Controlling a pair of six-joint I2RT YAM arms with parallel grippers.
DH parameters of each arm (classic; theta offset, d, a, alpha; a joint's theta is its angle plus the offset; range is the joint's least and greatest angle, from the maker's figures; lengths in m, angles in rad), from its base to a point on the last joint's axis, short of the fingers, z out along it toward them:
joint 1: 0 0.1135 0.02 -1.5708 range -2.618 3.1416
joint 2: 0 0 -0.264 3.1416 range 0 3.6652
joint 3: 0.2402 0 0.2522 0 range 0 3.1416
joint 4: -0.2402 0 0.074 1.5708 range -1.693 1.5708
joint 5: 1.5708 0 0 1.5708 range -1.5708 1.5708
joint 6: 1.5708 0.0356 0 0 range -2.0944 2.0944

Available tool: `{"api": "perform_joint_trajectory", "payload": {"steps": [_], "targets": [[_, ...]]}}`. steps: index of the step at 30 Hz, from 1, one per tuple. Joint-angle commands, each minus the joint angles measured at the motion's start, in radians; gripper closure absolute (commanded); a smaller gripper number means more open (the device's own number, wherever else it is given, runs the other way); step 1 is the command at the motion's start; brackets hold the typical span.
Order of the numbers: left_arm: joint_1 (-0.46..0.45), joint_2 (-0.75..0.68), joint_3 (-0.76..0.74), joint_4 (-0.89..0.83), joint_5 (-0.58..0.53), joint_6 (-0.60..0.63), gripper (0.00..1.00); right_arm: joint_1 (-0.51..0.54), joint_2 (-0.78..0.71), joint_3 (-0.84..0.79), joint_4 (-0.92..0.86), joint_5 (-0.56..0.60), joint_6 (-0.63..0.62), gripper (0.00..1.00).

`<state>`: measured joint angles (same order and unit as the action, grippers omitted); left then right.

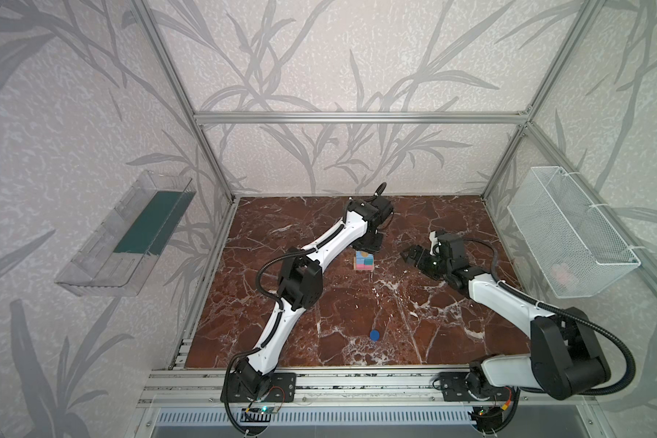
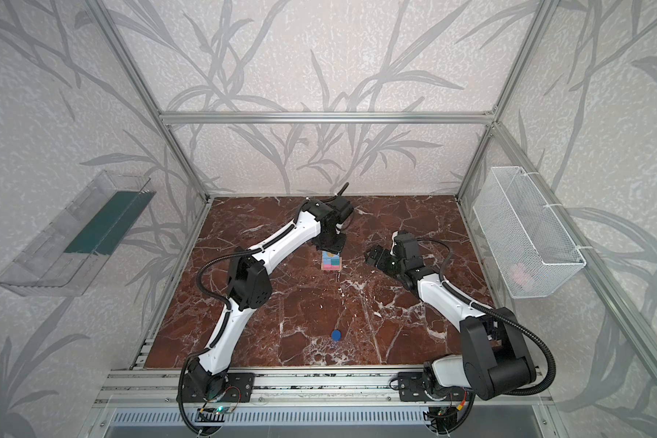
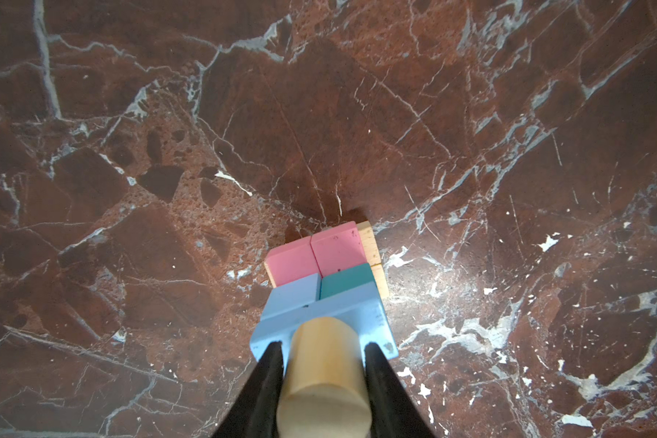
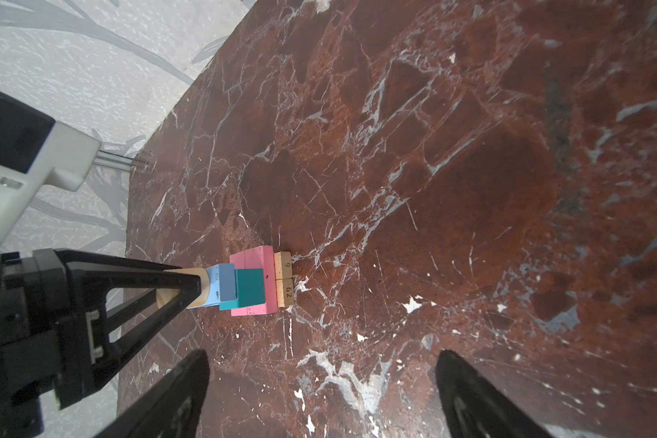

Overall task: Build the wood block tower
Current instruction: 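Set the beige cylinder on the stack and open the left gripper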

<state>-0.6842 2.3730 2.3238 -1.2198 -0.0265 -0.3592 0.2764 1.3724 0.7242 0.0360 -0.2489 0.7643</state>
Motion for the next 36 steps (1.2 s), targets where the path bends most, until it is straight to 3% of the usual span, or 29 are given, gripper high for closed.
{"api": "perform_joint_trajectory", "payload": {"steps": [1,26,36], "targets": [[0.004,0.0,0.026,-0.04,-0.013,0.0,0.62,-0.006,0.009,0.003,0.021,-0.012,0.004,0.06],[0.004,-0.033,0.089,-0.041,0.006,0.014,0.53,-0.005,0.002,0.008,0.016,-0.016,0.0,0.06],[0.006,-0.198,0.01,0.054,0.018,0.031,0.53,-0.005,-0.03,0.022,-0.018,-0.021,-0.011,0.08]]}}
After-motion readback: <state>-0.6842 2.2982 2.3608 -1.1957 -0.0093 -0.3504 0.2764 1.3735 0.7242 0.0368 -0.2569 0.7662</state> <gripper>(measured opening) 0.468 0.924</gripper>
